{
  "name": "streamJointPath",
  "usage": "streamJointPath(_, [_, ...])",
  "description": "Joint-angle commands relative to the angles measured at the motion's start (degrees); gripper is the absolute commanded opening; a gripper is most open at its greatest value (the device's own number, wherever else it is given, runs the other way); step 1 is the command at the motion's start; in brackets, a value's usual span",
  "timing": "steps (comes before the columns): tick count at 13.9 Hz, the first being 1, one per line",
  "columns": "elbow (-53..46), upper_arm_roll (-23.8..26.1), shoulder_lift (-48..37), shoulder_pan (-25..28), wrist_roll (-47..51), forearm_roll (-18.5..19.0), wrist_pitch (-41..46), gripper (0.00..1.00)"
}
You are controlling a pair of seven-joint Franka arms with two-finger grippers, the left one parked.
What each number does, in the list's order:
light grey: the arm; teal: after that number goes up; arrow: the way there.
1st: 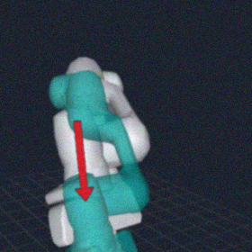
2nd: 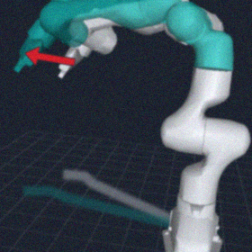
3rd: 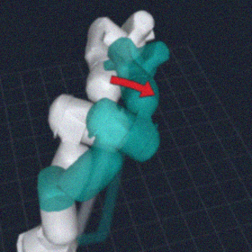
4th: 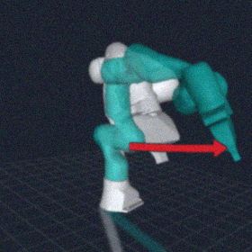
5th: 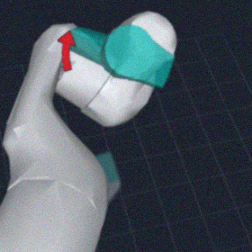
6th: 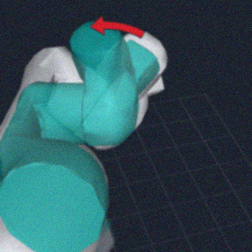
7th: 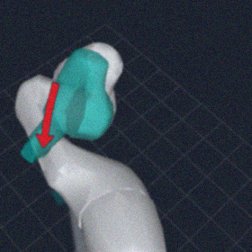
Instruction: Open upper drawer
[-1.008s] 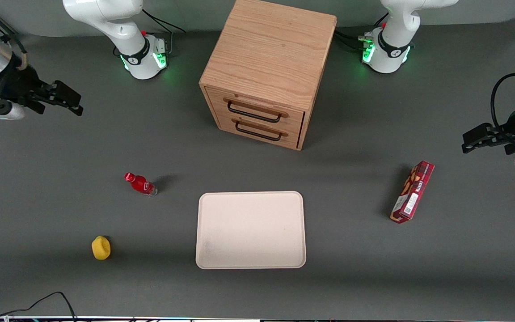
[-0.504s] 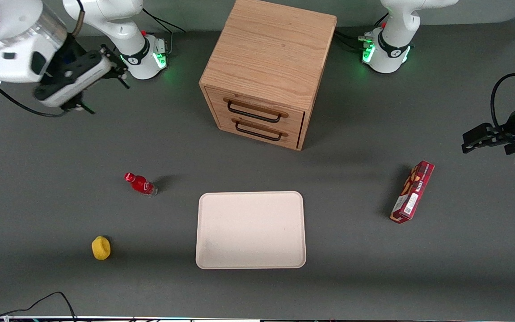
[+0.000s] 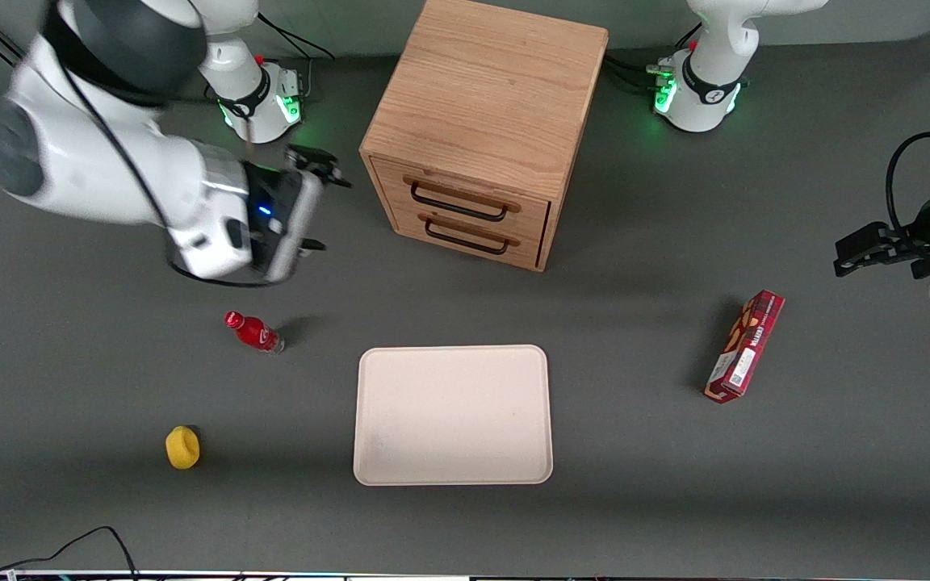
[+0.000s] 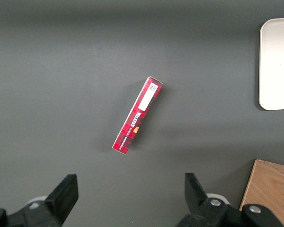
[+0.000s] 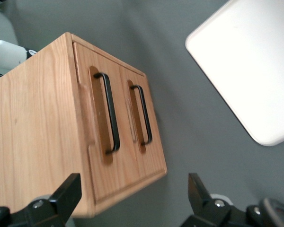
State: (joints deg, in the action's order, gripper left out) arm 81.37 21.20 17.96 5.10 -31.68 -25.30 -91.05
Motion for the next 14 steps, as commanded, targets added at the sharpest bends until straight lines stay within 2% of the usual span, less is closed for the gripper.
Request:
streamJointPath(1, [-3.7,3.7,7.2,0.4,-1.1,-1.0,-1.8,1.00])
streamJointPath(5, [-3.3,4.9,12.4,3.0,-1.0,-0.5,-2.9,1.00])
streamJointPath(6, [-2.9,5.0,13.0,3.8,-0.9,0.9,-4.0,1.00])
streamJointPath(8, [-0.2,6.8,13.3,4.2,-0.6,2.1,-7.7,1.00])
streamJointPath(14, [3.3,8.2,13.9,4.8,-0.4,2.3,-12.0,1.00])
